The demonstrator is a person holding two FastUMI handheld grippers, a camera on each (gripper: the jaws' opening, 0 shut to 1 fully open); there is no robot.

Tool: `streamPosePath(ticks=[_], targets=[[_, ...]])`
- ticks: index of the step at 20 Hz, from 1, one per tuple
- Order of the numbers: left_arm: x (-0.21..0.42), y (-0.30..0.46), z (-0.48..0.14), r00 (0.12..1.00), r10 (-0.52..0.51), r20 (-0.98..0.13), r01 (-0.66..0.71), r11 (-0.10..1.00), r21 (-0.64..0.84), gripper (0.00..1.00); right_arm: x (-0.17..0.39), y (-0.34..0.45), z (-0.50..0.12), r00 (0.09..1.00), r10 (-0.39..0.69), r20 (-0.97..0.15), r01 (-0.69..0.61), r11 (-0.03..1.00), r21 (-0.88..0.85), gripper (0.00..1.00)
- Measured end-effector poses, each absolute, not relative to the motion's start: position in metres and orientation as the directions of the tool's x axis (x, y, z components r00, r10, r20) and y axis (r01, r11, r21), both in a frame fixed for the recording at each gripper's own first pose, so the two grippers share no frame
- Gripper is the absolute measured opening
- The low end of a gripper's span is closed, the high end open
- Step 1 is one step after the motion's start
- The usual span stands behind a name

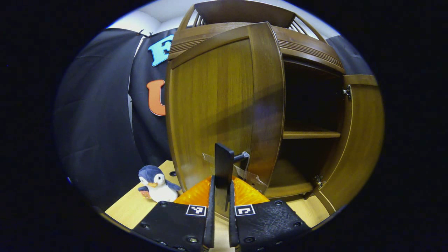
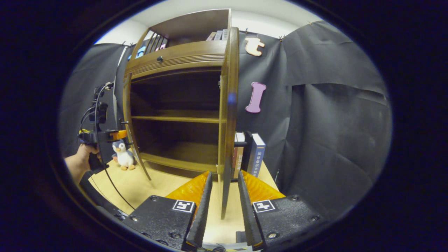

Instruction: Open the right door of the double-door shoe cabinet with the right hand, and open the left door with the left hand.

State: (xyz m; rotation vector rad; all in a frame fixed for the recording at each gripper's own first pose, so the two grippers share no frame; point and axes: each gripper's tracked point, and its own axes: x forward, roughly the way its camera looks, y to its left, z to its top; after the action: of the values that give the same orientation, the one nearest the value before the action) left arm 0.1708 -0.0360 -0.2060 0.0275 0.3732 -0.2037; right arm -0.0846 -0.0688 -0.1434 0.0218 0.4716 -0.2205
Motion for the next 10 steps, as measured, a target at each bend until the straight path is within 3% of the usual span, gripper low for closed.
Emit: streamPosePath(ticks=[10], targets=[[0.146, 0.026, -0.202, 0.925, -0.125, -0.359, 0.134, 0.991, 0.0, 0.15, -0.064, -0.024, -0.147, 0.882, -0.095, -0.462, 0.098, 0.995, -0.018, 0.49]])
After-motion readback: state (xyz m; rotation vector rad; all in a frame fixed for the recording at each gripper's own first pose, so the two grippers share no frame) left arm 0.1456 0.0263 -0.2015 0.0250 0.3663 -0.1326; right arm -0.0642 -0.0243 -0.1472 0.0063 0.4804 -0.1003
